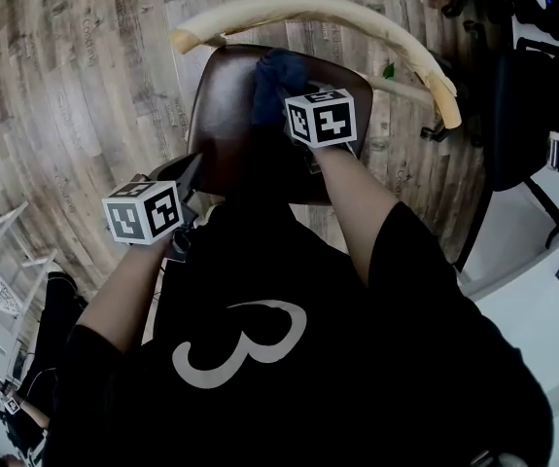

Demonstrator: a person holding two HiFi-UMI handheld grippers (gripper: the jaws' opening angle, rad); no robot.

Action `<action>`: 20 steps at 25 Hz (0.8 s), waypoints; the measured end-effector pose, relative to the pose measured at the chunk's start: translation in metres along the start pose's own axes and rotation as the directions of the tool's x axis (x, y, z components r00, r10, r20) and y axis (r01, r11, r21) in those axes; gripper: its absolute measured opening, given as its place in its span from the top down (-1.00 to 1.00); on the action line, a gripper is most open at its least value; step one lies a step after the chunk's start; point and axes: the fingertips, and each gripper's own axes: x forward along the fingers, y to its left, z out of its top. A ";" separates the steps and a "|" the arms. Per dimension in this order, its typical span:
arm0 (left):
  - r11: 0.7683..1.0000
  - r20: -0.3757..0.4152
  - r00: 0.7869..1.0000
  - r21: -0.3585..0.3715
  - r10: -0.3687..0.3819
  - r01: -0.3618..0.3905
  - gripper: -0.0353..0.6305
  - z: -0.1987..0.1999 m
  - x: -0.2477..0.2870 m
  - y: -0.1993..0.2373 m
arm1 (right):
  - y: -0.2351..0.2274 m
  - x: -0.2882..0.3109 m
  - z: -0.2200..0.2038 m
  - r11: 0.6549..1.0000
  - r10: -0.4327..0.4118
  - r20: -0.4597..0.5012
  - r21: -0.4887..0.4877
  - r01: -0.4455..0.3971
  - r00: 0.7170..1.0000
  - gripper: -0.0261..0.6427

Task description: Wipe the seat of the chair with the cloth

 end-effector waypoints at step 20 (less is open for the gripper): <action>0.992 -0.017 0.999 0.117 -0.038 0.040 0.85 0.014 0.037 0.012 | -0.100 -0.070 -0.073 0.979 -0.190 0.018 0.079 0.188 0.982 0.69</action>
